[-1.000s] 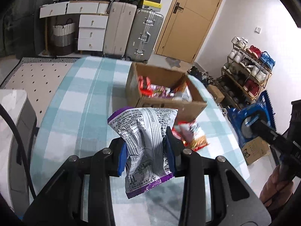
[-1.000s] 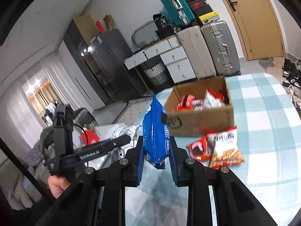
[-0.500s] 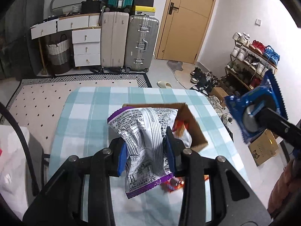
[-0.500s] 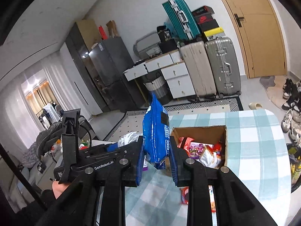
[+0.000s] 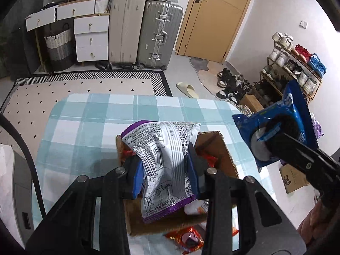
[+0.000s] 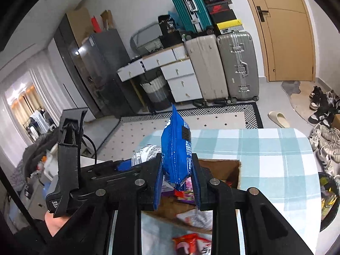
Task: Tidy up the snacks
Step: 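Lower both bags into the box and open both grippers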
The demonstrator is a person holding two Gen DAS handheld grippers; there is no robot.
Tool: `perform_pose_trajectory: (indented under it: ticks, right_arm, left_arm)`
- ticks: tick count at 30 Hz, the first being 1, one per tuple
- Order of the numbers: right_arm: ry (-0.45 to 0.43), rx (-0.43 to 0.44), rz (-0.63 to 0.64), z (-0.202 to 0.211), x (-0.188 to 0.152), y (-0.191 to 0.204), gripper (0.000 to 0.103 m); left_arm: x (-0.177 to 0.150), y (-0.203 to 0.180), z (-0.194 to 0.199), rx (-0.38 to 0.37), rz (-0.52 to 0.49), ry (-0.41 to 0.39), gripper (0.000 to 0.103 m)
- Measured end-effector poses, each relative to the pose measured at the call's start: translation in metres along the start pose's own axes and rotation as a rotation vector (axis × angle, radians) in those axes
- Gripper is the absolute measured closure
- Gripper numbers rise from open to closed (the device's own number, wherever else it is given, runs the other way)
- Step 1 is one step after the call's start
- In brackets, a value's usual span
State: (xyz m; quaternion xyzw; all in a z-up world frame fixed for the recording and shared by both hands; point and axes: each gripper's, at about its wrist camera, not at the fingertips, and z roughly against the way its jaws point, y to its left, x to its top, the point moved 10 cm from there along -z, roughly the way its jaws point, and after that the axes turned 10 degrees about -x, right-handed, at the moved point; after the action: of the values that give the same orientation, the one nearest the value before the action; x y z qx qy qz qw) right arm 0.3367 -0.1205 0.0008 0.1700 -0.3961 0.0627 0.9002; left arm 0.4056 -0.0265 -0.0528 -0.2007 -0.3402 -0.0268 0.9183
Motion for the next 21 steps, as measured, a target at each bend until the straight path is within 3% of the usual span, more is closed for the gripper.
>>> perform_pose_trajectory:
  ticks: [9, 17, 21]
  right_arm:
    - [0.047, 0.003, -0.016, -0.043, -0.009, -0.017, 0.079]
    - [0.101, -0.004, -0.028, -0.070, -0.025, -0.024, 0.079]
    - [0.147, 0.018, -0.018, -0.080, -0.035, -0.021, 0.079]
  left_arm:
    - [-0.008, 0.008, -0.045, 0.006, 0.000, 0.047, 0.070]
    - [-0.013, 0.022, -0.060, 0.032, 0.018, 0.068, 0.069]
    - [-0.017, 0.027, -0.063, 0.002, 0.050, 0.088, 0.062]
